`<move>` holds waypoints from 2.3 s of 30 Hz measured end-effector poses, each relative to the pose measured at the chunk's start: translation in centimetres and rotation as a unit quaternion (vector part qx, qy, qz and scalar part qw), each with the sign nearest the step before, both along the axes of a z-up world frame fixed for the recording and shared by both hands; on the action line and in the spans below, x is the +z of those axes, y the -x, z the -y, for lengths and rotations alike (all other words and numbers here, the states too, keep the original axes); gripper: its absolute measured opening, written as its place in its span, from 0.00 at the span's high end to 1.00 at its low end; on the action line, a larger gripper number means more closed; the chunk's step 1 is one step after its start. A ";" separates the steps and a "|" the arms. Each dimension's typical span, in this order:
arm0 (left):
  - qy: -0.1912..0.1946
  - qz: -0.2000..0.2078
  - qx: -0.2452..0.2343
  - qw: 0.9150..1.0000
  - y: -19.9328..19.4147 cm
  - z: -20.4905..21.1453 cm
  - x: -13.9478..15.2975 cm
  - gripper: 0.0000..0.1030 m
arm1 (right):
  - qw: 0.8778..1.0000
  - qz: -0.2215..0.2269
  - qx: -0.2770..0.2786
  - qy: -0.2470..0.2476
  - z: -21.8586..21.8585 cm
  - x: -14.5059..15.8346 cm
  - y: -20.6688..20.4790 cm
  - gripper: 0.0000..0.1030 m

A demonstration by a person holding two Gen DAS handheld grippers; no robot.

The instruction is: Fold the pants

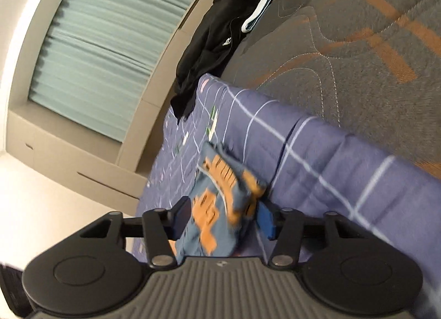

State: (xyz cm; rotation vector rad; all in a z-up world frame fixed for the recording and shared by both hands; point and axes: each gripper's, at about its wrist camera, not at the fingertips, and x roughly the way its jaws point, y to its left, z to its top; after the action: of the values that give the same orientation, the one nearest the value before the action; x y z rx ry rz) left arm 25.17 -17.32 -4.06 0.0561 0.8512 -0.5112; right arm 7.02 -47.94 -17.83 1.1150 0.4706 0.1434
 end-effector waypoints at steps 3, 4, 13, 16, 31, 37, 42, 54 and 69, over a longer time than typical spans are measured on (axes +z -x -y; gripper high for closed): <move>0.024 -0.033 -0.027 0.999 -2.3 4.4 -0.5 0.03 | 1.000 0.004 0.004 0.010 0.2 -0.7 -1.1 0.58; 0.030 -0.044 -0.030 0.998 -2.8 5.5 -0.7 0.03 | 1.000 0.004 0.005 0.019 0.1 -0.8 -1.3 0.69; 0.055 -0.120 -0.034 0.991 -5.3 8.8 -1.9 0.04 | 0.960 0.124 0.105 0.227 -6.5 4.4 -0.7 0.84; 0.048 -0.149 -0.020 0.987 -5.4 7.9 -2.9 0.04 | 0.930 0.146 0.149 0.304 -10.1 5.4 -0.6 0.84; 0.071 -0.167 0.017 0.983 -6.0 6.1 -5.7 0.76 | 0.900 0.149 0.175 0.369 -13.6 6.6 -1.5 0.84; 0.106 -0.168 0.089 0.976 -5.4 -1.2 -6.4 0.78 | 0.879 0.159 0.225 0.389 -17.7 7.6 -2.4 0.84; 0.107 -0.186 0.151 0.965 -4.7 -5.6 -9.0 0.59 | 0.847 0.147 0.289 0.422 -22.3 6.7 -2.7 0.60; 0.179 -0.185 0.135 0.957 -3.0 -7.0 -9.3 0.35 | 0.771 0.155 0.290 0.545 -25.8 6.7 0.4 0.43; 0.258 -0.207 0.120 0.936 -2.8 -8.1 -9.1 0.35 | 0.649 0.154 0.301 0.681 -30.8 4.5 0.2 0.68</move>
State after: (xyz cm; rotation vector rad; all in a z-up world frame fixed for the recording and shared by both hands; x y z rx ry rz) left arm 27.97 -9.24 -13.13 -0.6524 1.0919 -0.5098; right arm 6.81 -17.16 -13.37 -0.6111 0.4558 0.4552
